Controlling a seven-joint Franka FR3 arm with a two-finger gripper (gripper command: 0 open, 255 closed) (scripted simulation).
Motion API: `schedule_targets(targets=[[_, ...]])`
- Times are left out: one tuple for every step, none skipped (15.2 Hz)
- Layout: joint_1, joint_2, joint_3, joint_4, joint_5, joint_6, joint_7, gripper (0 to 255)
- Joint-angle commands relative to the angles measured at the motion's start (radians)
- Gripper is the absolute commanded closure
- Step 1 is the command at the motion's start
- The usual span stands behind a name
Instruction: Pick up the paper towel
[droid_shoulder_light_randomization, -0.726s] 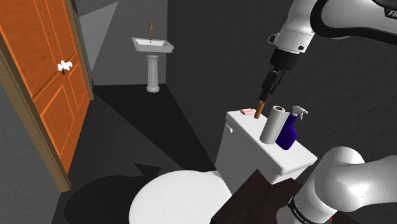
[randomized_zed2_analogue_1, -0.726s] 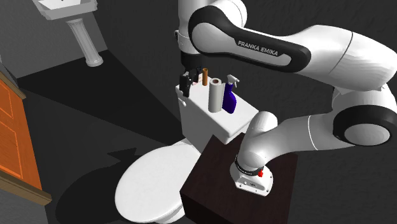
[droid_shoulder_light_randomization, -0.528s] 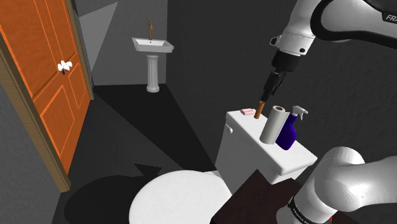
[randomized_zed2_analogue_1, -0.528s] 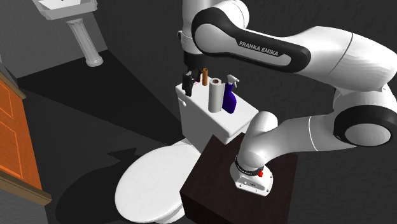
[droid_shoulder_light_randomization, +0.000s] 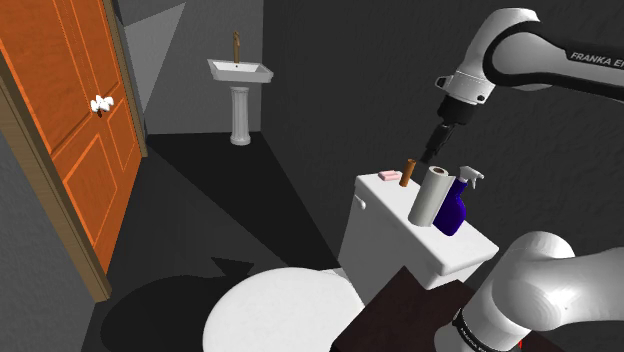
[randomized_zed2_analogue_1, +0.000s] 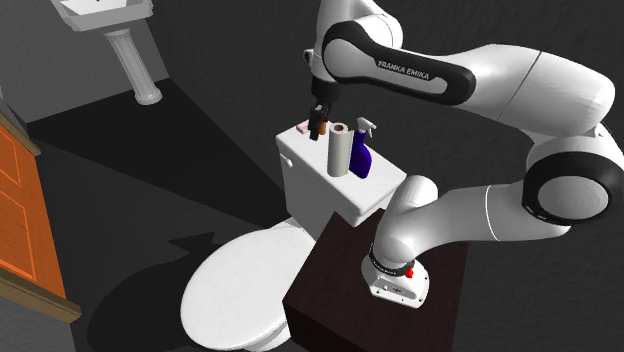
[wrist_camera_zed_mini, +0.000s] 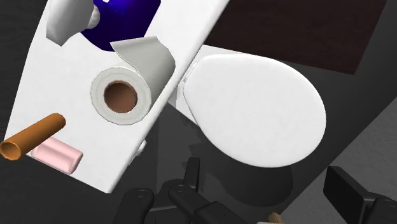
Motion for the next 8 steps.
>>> schedule_targets(targets=[[-0.010, 0.008, -0.054, -0.018, -0.024, 0.036, -0.054, 0], [-0.015, 0.016, -0.081, -0.024, -0.035, 0.054, -0.080, 0], [-0.019, 0.025, -0.109, -0.029, -0.046, 0.072, -0.106, 0], [-0.022, 0.037, -0.137, -0.032, -0.055, 0.090, -0.133, 0], [-0.025, 0.049, -0.166, -0.033, -0.064, 0.109, -0.160, 0], [-0.026, 0.064, -0.195, -0.034, -0.073, 0.128, -0.186, 0], [-0.027, 0.080, -0.224, -0.032, -0.080, 0.147, -0.214, 0], [-0.027, 0.097, -0.254, -0.030, -0.086, 0.166, -0.241, 0]])
